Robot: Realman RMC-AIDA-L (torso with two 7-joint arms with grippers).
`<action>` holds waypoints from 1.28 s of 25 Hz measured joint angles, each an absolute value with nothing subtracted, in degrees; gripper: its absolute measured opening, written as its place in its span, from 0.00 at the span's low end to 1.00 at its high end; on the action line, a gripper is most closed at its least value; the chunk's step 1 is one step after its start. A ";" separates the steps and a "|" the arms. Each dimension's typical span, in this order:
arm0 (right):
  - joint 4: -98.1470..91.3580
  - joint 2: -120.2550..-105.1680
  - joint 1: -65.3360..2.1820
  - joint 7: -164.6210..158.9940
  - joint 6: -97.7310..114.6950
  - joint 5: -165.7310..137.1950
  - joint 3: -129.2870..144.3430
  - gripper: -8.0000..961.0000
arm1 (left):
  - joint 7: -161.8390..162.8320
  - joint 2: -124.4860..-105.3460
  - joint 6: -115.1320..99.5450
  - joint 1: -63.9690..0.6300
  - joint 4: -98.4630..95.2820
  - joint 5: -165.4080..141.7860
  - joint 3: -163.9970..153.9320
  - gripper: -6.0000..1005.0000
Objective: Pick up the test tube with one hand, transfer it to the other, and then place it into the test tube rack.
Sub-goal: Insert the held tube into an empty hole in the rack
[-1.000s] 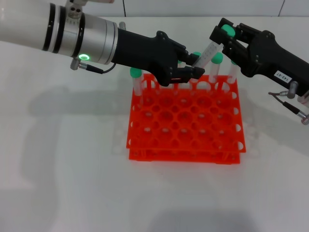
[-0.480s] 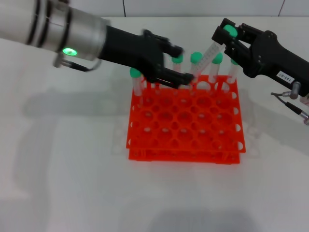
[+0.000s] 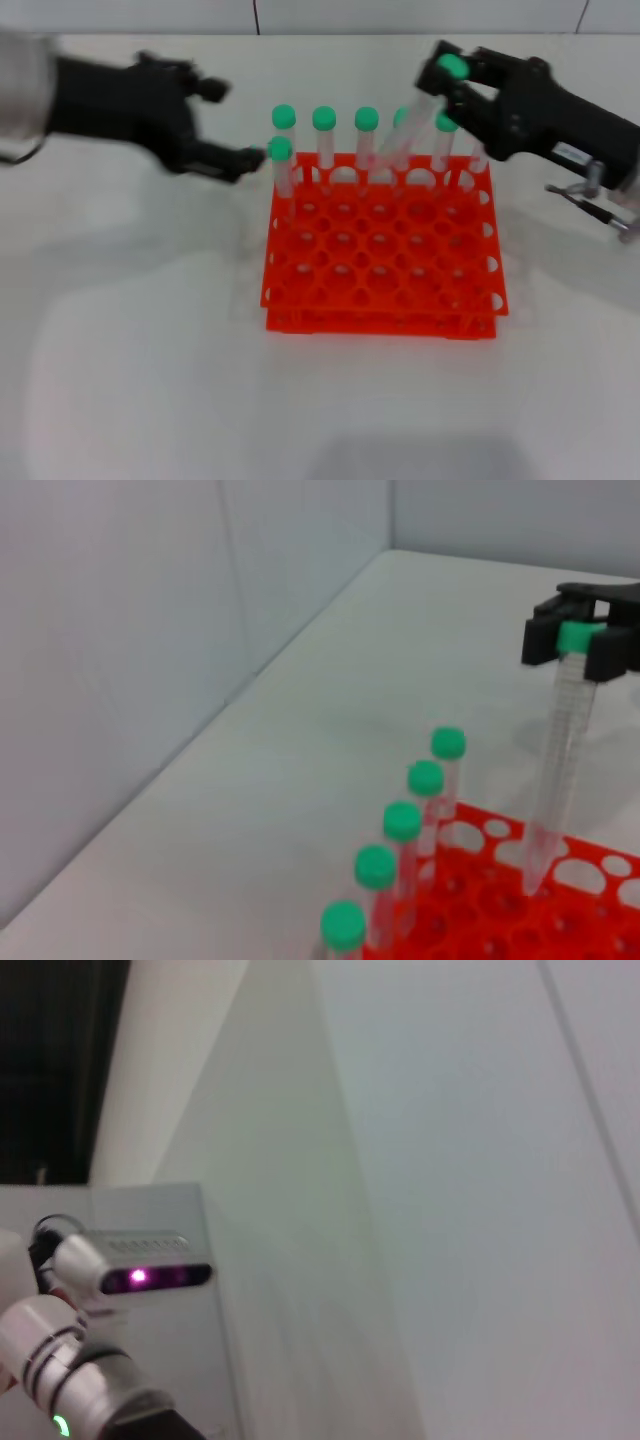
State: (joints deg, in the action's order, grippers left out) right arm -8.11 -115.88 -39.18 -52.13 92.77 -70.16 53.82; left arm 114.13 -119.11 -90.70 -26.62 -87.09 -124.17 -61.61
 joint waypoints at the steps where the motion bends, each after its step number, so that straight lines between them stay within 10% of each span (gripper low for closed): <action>1: -8.22 -115.93 -39.98 -52.20 92.14 -70.15 54.54 0.28 | 113.98 -119.10 -90.78 -24.18 -89.36 -123.18 -61.52 0.88; 14: -11.71 -116.16 -47.05 -56.28 83.00 -70.01 63.70 0.28 | 97.91 -119.32 -91.98 -3.92 -86.62 -107.69 -55.84 0.89; 32: -13.39 -116.19 -48.10 -55.92 73.95 -62.67 76.08 0.28 | 81.99 -119.26 -94.76 -5.44 -67.06 -102.19 -46.67 0.89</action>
State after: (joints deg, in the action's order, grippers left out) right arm -13.39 -116.19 -48.10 -55.92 73.95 -62.67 76.08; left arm 81.99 -119.26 -94.76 -5.44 -67.06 -102.19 -46.67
